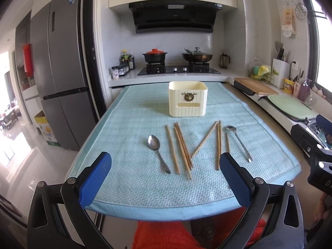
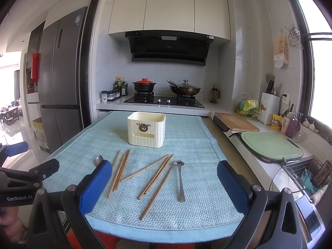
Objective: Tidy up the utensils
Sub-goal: 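Lower the right tool toward the silver spoon and open its fingers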
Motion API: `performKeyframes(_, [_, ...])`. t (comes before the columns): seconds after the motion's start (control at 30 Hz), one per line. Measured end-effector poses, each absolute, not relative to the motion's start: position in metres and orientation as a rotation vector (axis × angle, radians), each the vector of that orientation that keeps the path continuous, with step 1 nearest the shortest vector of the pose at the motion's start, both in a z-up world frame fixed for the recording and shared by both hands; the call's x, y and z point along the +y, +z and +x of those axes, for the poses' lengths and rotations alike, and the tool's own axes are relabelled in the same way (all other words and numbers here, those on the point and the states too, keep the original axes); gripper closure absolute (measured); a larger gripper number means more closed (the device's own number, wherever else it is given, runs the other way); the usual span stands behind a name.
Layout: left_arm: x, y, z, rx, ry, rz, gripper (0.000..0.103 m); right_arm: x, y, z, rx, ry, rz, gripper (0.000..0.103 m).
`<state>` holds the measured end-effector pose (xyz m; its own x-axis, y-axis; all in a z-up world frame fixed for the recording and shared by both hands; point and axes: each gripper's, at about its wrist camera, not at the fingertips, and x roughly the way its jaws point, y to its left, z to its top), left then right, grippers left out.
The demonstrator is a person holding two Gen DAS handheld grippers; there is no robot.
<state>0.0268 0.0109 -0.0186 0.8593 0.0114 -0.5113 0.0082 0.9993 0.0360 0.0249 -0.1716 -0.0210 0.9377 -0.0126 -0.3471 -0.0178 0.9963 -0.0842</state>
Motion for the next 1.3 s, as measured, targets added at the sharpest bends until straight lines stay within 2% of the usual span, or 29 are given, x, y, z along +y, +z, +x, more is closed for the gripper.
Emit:
performKeyframes(0.63, [0.038, -0.059, 0.102, 0.739, -0.08, -0.067, 0.0, -0.199, -0.043, 0.075, 0.479, 0.025, 0.002, 0.0])
performKeyframes(0.9, [0.042, -0.087, 0.143, 0.821, -0.059, 0.028, 0.0, -0.208, -0.058, 0.107, 0.556, 0.081, 0.012, 0.0])
performKeyframes(1.3, [0.077, -0.133, 0.218, 1.015, -0.093, -0.193, 0.001, -0.235, -0.086, 0.164, 0.699, 0.057, 0.048, 0.0])
